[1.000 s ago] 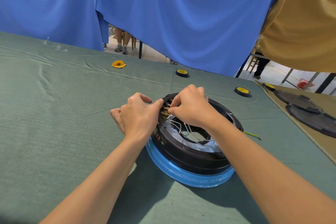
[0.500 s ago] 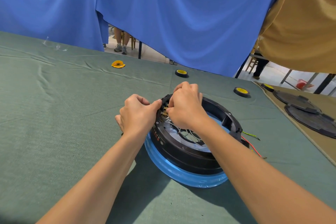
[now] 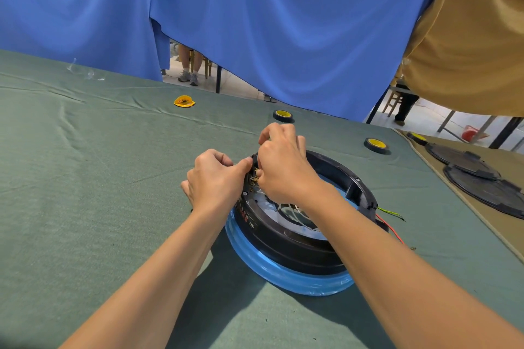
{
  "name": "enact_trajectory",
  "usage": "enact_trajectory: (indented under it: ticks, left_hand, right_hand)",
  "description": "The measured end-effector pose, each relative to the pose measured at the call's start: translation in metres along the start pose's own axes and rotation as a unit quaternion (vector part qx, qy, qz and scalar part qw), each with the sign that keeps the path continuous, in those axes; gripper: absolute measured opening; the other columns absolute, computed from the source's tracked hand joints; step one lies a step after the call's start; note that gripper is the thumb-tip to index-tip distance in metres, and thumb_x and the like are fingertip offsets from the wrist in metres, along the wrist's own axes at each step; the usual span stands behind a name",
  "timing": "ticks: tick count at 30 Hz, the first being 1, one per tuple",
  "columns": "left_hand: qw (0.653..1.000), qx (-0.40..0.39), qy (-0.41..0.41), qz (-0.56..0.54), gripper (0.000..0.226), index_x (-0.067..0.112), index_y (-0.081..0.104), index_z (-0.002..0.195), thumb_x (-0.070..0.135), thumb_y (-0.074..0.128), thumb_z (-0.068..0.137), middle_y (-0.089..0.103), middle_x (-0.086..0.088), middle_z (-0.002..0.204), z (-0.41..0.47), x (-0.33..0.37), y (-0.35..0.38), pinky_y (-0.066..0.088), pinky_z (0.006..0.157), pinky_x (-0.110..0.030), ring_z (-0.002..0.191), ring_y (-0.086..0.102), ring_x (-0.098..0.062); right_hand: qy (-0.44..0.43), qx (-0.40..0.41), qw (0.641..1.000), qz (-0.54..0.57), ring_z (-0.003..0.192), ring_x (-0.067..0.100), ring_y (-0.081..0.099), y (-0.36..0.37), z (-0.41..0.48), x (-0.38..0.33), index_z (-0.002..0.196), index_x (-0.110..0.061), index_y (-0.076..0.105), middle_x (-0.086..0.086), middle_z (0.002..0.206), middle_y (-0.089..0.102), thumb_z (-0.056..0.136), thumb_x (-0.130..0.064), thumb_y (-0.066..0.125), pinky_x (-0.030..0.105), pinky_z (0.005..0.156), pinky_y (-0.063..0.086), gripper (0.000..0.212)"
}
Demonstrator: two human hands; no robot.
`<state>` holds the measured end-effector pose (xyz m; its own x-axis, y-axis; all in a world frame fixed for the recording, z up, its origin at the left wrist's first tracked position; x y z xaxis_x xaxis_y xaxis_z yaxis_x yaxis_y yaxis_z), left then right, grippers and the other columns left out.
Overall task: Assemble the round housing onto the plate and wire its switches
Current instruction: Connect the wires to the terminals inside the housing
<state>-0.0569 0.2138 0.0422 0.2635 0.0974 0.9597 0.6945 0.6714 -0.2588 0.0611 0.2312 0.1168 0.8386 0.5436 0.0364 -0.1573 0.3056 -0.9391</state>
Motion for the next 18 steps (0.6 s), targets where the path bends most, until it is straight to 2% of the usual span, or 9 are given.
enact_trajectory:
  ticks: [5, 8, 13, 16, 18]
  left_hand:
    - [1.0, 0.003, 0.001, 0.0, 0.037, 0.022, 0.054, 0.068, 0.049, 0.078, 0.073, 0.062, 0.006, 0.068, 0.001, -0.002, 0.0, 0.038, 0.096, -0.045, 0.085, 0.06, -0.025]
    - [1.0, -0.001, 0.008, 0.001, 0.035, 0.024, 0.056, 0.071, 0.052, 0.078, 0.074, 0.061, 0.011, 0.07, 0.001, -0.002, 0.0, 0.035, 0.092, -0.042, 0.084, 0.058, -0.02]
    - [1.0, 0.007, 0.018, 0.014, 0.035, 0.026, 0.055, 0.072, 0.054, 0.076, 0.075, 0.059, 0.015, 0.071, 0.002, -0.001, -0.001, 0.028, 0.087, -0.037, 0.082, 0.053, -0.017]
    - [1.0, 0.01, 0.022, 0.019, 0.035, 0.026, 0.054, 0.071, 0.053, 0.075, 0.074, 0.058, 0.015, 0.068, 0.002, 0.0, -0.002, 0.027, 0.085, -0.036, 0.08, 0.053, -0.018]
    - [0.999, 0.009, 0.023, 0.02, 0.034, 0.026, 0.054, 0.071, 0.053, 0.075, 0.074, 0.059, 0.014, 0.068, 0.001, 0.0, -0.002, 0.026, 0.085, -0.036, 0.08, 0.053, -0.018]
  right_hand:
    - [-0.009, -0.022, 1.0, 0.001, 0.117, 0.024, 0.031, 0.002, 0.004, 0.003, 0.088, -0.013, 0.064, 0.002, 0.118, 0.044, 0.088, -0.019, 0.067, 0.037, 0.094, 0.025, 0.007]
    - [0.012, -0.05, 0.998, 0.025, 0.122, 0.024, 0.03, 0.005, 0.0, 0.017, 0.095, -0.015, 0.07, 0.002, 0.124, 0.045, 0.092, -0.027, 0.062, 0.039, 0.097, 0.027, 0.015]
    - [-0.004, 0.008, 0.994, 0.111, 0.126, 0.019, 0.025, -0.01, -0.02, 0.027, 0.092, -0.025, 0.073, -0.002, 0.129, 0.044, 0.09, -0.036, 0.064, 0.034, 0.097, 0.022, 0.014]
    - [-0.032, -0.023, 0.996, 0.08, 0.126, 0.018, 0.023, 0.001, -0.025, 0.018, 0.094, -0.026, 0.074, -0.002, 0.129, 0.043, 0.089, -0.043, 0.064, 0.036, 0.098, 0.02, 0.02]
    - [-0.037, -0.018, 0.997, 0.069, 0.126, 0.019, 0.024, 0.005, -0.025, 0.014, 0.098, -0.024, 0.074, -0.002, 0.13, 0.044, 0.09, -0.041, 0.064, 0.036, 0.099, 0.021, 0.021]
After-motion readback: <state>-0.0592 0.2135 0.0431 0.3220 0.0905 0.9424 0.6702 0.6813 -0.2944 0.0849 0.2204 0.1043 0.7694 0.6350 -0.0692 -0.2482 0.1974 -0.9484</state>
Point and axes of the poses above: each hand's wrist, its own z-axis towards the middle knuckle, its own y-axis out of the palm, x = y × z, the point moved 9 cm from there along z, towards the middle knuckle
